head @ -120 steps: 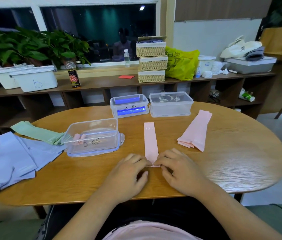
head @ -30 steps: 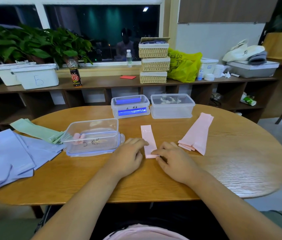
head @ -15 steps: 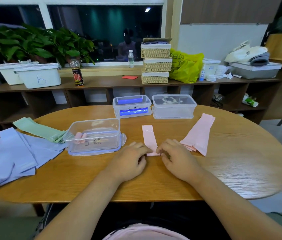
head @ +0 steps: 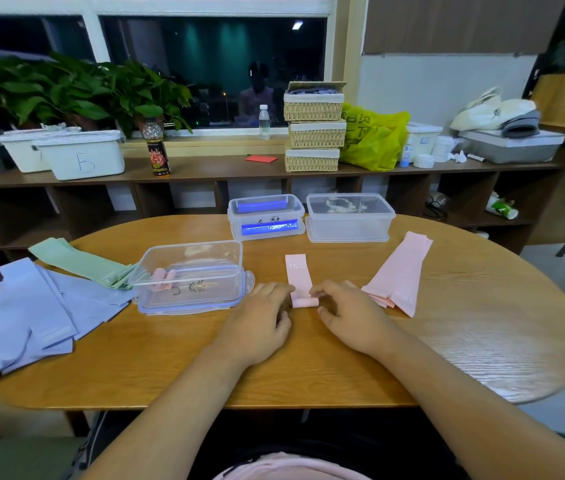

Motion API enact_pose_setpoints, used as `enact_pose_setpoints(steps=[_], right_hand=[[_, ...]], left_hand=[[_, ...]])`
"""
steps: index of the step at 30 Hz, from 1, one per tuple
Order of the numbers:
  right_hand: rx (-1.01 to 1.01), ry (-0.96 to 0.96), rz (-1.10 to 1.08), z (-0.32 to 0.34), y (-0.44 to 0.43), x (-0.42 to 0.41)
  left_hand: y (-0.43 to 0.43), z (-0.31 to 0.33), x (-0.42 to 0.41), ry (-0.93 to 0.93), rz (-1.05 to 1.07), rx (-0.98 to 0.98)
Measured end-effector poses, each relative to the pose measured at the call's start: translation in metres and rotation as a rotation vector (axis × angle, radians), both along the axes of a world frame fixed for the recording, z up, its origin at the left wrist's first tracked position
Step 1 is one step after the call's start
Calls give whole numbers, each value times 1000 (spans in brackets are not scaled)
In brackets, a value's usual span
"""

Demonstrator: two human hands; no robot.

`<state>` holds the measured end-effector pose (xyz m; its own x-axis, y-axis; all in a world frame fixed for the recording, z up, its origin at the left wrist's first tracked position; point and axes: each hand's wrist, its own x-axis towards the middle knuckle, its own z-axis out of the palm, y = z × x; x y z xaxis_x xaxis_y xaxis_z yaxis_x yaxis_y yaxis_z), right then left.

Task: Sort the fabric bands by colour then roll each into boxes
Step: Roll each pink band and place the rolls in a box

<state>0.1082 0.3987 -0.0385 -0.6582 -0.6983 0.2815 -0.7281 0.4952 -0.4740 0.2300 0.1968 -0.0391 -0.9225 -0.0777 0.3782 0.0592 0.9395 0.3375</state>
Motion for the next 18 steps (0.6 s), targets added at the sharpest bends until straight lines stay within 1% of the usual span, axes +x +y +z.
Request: enact_pose_setpoints(steps=[4, 10, 18], right_hand=[[10, 99, -3, 0, -6, -1], [78, 135, -35, 1, -15, -5], [42, 167, -28, 2, -9, 6]], left_hand=[[0, 0, 0, 3, 33, 28], [-1, 0, -1, -13, 55, 33], [-3, -1, 2, -3, 41, 68]])
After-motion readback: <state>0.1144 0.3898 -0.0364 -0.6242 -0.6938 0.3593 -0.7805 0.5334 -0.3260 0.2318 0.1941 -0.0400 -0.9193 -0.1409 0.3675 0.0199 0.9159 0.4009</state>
